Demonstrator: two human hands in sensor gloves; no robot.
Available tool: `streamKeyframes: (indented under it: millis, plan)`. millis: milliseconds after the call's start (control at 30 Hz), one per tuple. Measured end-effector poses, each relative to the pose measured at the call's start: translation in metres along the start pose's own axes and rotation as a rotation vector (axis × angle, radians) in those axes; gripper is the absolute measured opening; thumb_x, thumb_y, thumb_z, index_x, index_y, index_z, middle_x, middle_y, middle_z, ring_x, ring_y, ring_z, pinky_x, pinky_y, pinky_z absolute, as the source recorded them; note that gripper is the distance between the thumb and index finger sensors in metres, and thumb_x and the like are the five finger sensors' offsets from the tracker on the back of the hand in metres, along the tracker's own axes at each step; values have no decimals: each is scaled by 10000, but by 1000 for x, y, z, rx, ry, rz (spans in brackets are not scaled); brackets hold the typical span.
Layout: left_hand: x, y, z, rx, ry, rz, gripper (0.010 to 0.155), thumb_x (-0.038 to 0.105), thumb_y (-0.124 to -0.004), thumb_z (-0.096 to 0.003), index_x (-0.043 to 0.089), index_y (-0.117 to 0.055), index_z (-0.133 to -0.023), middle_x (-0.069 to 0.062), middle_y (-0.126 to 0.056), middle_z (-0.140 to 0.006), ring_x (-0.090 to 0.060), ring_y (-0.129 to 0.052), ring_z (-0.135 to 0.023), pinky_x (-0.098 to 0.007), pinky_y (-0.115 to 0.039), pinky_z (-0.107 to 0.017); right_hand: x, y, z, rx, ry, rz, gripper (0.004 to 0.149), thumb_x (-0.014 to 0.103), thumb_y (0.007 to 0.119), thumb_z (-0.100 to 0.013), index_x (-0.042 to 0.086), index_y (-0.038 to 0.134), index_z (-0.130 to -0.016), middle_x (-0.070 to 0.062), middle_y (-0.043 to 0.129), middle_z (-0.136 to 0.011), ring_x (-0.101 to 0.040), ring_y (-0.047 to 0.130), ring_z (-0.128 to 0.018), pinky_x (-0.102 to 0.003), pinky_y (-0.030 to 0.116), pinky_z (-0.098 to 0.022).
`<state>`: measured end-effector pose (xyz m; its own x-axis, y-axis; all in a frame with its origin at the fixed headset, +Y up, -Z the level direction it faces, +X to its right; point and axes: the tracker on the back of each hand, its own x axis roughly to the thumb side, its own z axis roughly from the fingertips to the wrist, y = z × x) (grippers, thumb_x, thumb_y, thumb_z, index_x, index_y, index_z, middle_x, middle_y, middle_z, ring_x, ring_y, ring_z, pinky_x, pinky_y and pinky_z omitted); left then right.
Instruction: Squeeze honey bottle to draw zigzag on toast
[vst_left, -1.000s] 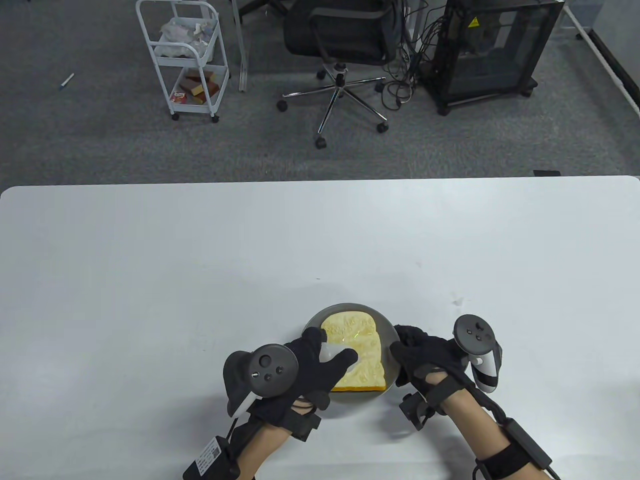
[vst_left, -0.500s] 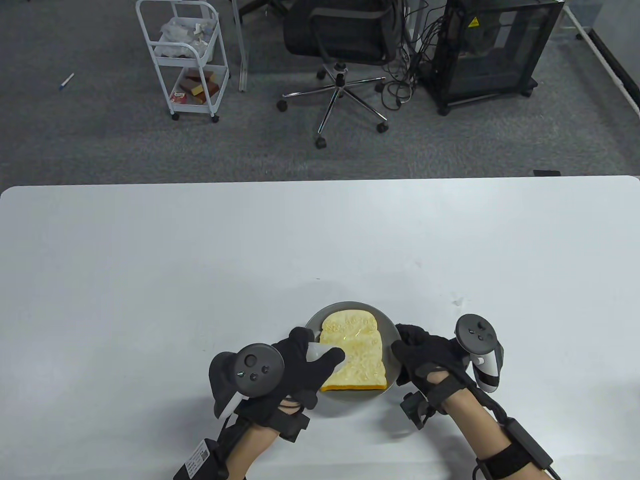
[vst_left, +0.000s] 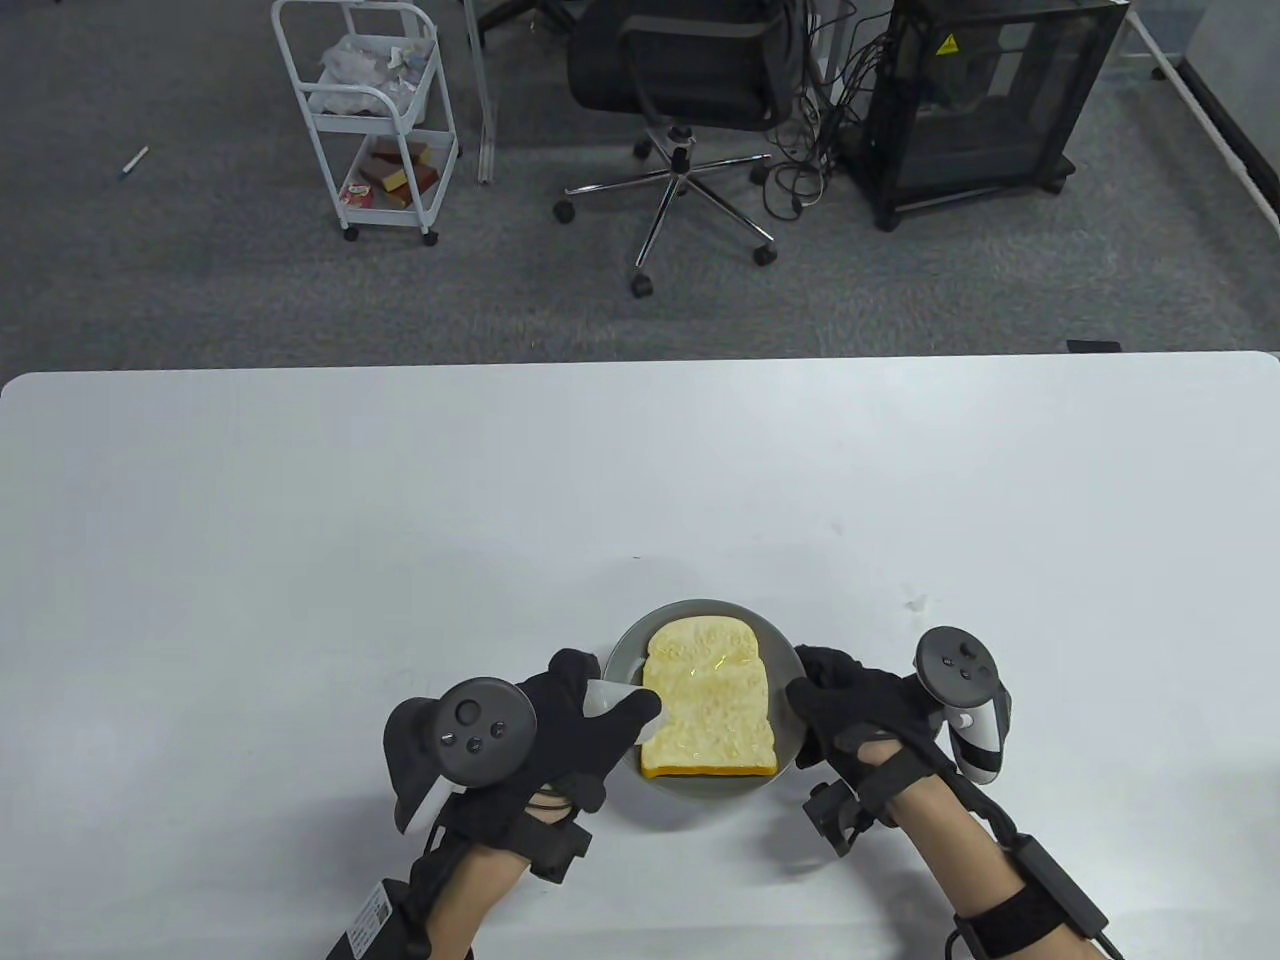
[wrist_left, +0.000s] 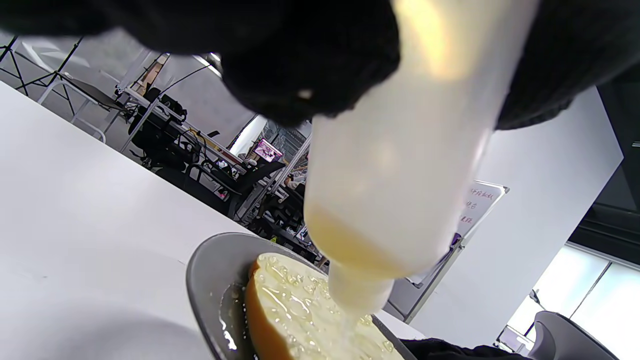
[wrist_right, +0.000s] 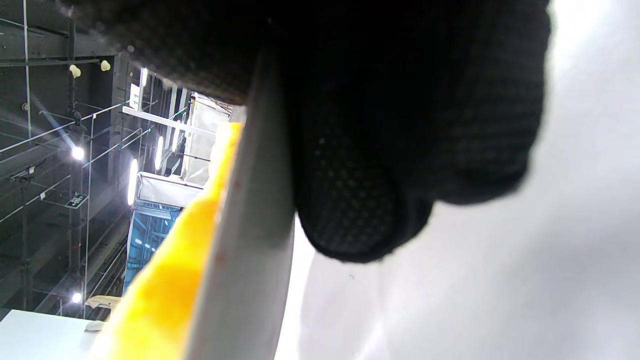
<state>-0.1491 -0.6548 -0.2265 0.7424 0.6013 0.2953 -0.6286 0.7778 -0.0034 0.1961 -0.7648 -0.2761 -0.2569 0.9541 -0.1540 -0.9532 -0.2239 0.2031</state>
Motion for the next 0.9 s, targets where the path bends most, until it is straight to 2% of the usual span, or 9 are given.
streamKeyframes:
  millis: [900]
  plan:
    - [-9,16,2,-28,46,-12,735,744,-845,-502,85,-781,-820,-99,-986,-349,-95,-930,-17,-384,-875,-139,0,-4,0,-17,2,-5,556,219,814,-479,-89,681,-922,-208,991,-656,-284,1139,-356,-316,997,-205]
